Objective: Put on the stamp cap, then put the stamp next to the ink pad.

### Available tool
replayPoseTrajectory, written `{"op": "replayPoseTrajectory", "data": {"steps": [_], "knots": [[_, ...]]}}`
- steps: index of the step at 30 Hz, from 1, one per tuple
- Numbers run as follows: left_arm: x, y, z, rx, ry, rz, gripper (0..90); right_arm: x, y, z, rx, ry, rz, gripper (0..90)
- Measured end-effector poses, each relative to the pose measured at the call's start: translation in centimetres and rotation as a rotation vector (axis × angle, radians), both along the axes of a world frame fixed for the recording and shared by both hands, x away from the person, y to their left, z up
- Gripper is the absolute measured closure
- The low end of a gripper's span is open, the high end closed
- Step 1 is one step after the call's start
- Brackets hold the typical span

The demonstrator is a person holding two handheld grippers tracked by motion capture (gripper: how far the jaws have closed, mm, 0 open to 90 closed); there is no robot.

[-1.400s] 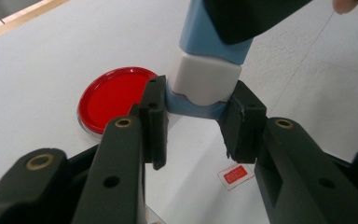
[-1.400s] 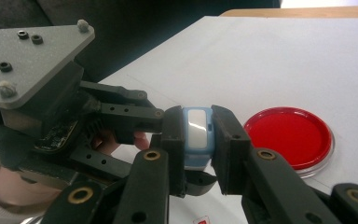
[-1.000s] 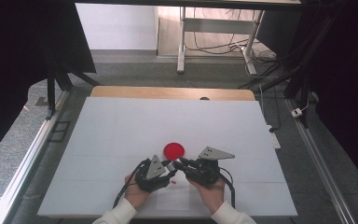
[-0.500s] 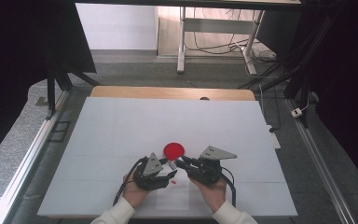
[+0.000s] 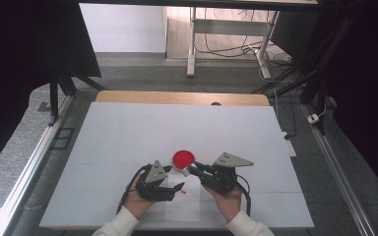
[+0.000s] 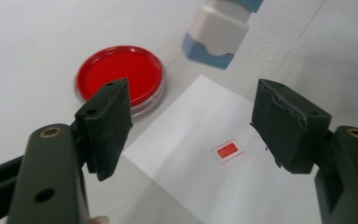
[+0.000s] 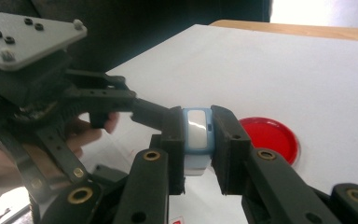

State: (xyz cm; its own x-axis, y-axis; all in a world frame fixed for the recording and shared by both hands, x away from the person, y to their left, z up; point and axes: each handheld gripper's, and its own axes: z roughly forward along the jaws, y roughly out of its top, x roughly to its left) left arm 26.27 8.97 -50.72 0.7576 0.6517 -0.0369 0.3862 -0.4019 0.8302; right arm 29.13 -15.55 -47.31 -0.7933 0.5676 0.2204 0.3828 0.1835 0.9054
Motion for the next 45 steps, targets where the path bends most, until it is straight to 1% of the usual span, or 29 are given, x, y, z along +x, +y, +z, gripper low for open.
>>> {"op": "replayPoseTrajectory", "data": {"steps": [3, 5, 7, 8, 10, 13, 16, 17, 20, 21, 27, 29, 31, 33, 37, 40, 43, 45], "knots": [[0.0, 1.1, 0.4, 0.002, 0.011, 0.004, 27.6, 0.1, -0.3, 0.3, -0.005, -0.013, -0.001, 75.1], [-0.1, 1.9, 0.6, -0.001, 0.025, 0.003, 27.6, 0.2, -0.4, 0.5, -0.028, -0.041, 0.0, 75.1], [-0.2, 2.7, 0.8, 0.002, 0.028, 0.013, 27.6, 0.3, -0.6, 0.7, -0.039, -0.05, -0.001, 75.1], [-0.2, 3.1, 0.9, -0.003, 0.03, 0.018, 27.6, 0.4, -0.7, 0.8, -0.048, -0.055, 0.001, 75.1], [-0.4, 3.8, 1.0, -0.006, 0.03, 0.032, 27.6, 0.5, -0.9, 0.8, -0.06, -0.063, -0.006, 75.1], [-0.9, 4.7, 0.9, 0.001, 0.026, 0.048, 27.7, 0.8, -1.1, 0.9, -0.07, -0.061, -0.007, 75.1], [-1.3, 5.9, 0.9, -0.002, 0.022, 0.069, 27.7, 1.0, -1.3, 0.8, -0.094, -0.068, -0.004, 75.1], [-1.4, 6.3, 0.8, -0.004, 0.02, 0.074, 27.6, 1.1, -1.2, 0.8, -0.105, -0.069, -0.003, 75.1], [-1.9, 7.5, 0.5, 0.008, 0.016, 0.096, 26.6, 1.2, -1.3, 0.7, -0.121, -0.068, -0.005, 75.1], [-2.2, 8.0, 0.4, 0.011, 0.018, 0.102, 26.6, 1.3, -1.3, 0.7, -0.131, -0.067, -0.002, 75.1], [-3.2, 10.1, -0.6, 0.029, 0.034, 0.129, 26.6, 1.7, -1.7, 0.6, -0.157, -0.077, -0.007, 75.0], [-3.3, 10.6, -0.9, 0.027, 0.043, 0.134, 26.6, 1.8, -2.0, 0.7, -0.161, -0.083, -0.006, 75.0], [-3.4, 11.0, -1.2, 0.021, 0.044, 0.141, 26.6, 1.9, -2.2, 0.9, -0.172, -0.095, -0.005, 75.0], [-3.4, 11.3, -1.4, 0.021, 0.043, 0.147, 26.6, 2.1, -2.4, 1.0, -0.173, -0.097, -0.005, 75.0], [-3.4, 11.7, -1.6, 0.011, 0.054, 0.152, 26.5, 2.5, -2.6, 0.9, -0.179, -0.098, -0.011, 75.0], [-3.5, 11.6, -1.5, 0.007, 0.051, 0.157, 26.6, 2.6, -2.8, 0.9, -0.181, -0.096, -0.014, 75.0], [-3.5, 11.5, -1.6, 0.011, 0.052, 0.154, 26.5, 2.8, -2.8, 0.9, -0.183, -0.098, -0.02, 75.0], [-3.5, 11.4, -1.5, 0.011, 0.051, 0.151, 26.5, 3.1, -2.8, 0.8, -0.199, -0.091, -0.031, 75.0]]}}
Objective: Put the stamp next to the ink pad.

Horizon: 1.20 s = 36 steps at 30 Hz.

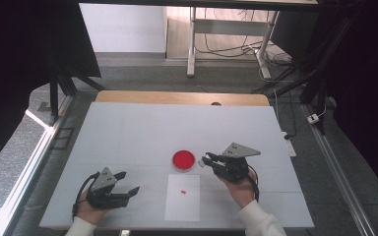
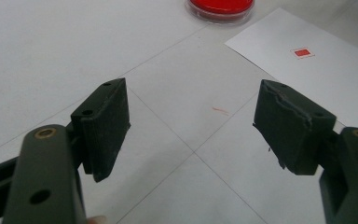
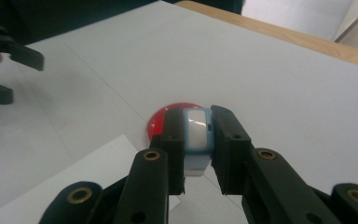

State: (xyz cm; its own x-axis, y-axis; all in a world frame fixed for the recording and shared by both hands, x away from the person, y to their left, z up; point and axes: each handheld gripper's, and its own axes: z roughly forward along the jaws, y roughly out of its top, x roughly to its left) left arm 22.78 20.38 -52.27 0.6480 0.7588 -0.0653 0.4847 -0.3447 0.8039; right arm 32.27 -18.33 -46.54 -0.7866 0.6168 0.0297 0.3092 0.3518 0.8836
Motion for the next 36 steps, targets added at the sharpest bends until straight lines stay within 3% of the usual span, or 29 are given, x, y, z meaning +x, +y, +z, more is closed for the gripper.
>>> {"op": "replayPoseTrajectory", "data": {"steps": [14, 18, 27, 36], "knots": [[0.0, -0.3, 0.0, -0.003, 0.002, -0.003, 26.4, 2.4, 0.0, -0.7, -0.036, 0.038, -0.047, 75.0], [0.1, -0.1, 0.0, -0.005, 0.005, 0.006, 26.4, 3.5, 0.8, -0.9, -0.076, 0.054, -0.05, 74.9], [0.1, 0.0, 0.0, 0.006, 0.013, 0.034, 26.9, 4.3, 1.6, -1.8, -0.161, 0.049, -0.042, 74.9], [0.1, 0.1, -0.1, 0.013, 0.014, 0.027, 26.7, 5.2, 2.0, -2.9, -0.209, 0.066, -0.049, 74.9]]}}
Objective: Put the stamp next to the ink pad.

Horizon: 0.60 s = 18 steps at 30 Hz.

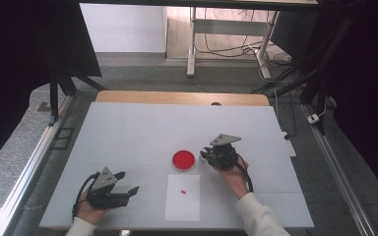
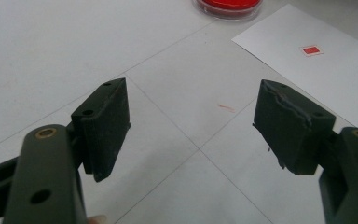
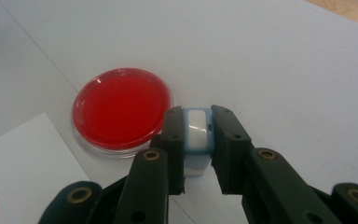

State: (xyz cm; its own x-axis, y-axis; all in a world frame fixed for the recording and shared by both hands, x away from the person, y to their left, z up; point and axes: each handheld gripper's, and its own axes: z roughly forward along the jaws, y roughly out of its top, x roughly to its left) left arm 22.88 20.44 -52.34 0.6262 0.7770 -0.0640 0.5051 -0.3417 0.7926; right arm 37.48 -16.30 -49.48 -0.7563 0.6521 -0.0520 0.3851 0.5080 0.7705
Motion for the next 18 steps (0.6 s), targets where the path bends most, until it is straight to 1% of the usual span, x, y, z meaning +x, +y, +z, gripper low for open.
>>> {"op": "replayPoseTrajectory", "data": {"steps": [3, 11, 13, 16, 18], "knots": [[0.02, 0.03, -0.02, 0.001, 0.0, 0.0, 26.7, 0.19, 0.14, -0.29, -0.011, 0.007, 0.002, 74.6], [-0.03, -0.11, -0.04, 0.007, -0.001, -0.003, 26.4, 0.27, 0.19, -0.37, -0.004, 0.005, 0.006, 73.3], [0.0, -0.11, -0.06, 0.008, 0.001, -0.005, 26.3, 0.27, 0.19, -0.37, 0.006, 0.005, 0.011, 70.6], [0.05, -0.09, -0.07, 0.005, 0.001, -0.002, 26.2, 0.2, 0.15, -0.29, 0.024, 0.0, 0.009, 63.4], [0.09, -0.07, -0.1, 0.004, 0.002, -0.002, 26.2, 0.14, 0.03, -0.15, 0.046, -0.008, 0.007, 58.9]]}}
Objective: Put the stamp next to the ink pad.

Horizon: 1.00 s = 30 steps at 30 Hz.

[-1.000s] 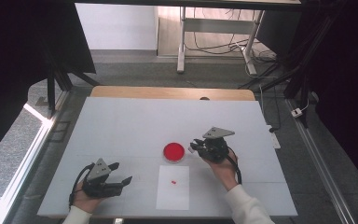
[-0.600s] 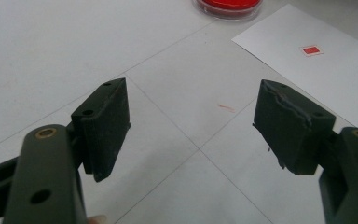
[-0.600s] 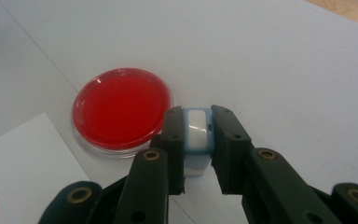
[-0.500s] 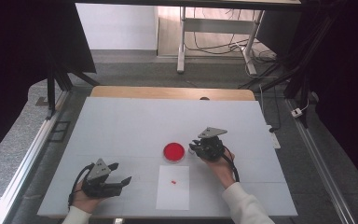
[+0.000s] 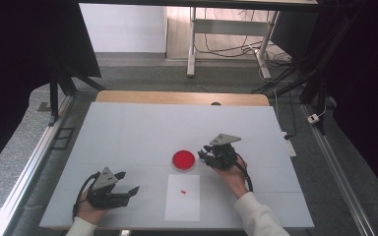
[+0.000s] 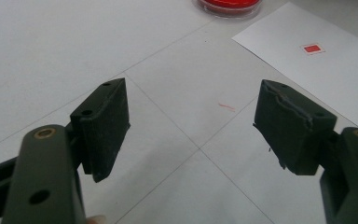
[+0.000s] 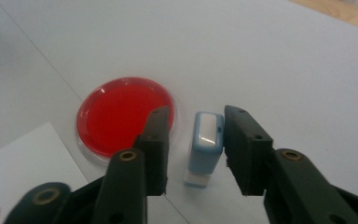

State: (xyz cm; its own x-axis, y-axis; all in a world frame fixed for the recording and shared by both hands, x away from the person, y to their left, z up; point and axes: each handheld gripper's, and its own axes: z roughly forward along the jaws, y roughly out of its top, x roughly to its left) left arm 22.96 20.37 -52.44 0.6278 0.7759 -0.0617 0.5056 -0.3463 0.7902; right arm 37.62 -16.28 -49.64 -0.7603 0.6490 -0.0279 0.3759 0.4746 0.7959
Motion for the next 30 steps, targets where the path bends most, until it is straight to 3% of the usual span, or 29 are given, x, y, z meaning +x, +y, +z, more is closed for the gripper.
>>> {"op": "replayPoseTrajectory", "data": {"steps": [9, 21, 30], "knots": [[0.1, 0.2, -0.1, -0.007, 0.004, -0.002, 26.1, -0.8, -1.2, 1.4, 0.099, -0.047, 0.003, 50.0], [0.2, 0.3, -0.1, -0.012, 0.005, 0.001, 26.0, -2.4, -2.9, 2.4, 0.137, -0.065, -0.005, 46.4], [0.2, 0.4, -0.2, -0.006, 0.009, 0.002, 26.0, -5.8, -7.1, 2.3, 0.131, -0.108, 0.001, 45.7]]}}
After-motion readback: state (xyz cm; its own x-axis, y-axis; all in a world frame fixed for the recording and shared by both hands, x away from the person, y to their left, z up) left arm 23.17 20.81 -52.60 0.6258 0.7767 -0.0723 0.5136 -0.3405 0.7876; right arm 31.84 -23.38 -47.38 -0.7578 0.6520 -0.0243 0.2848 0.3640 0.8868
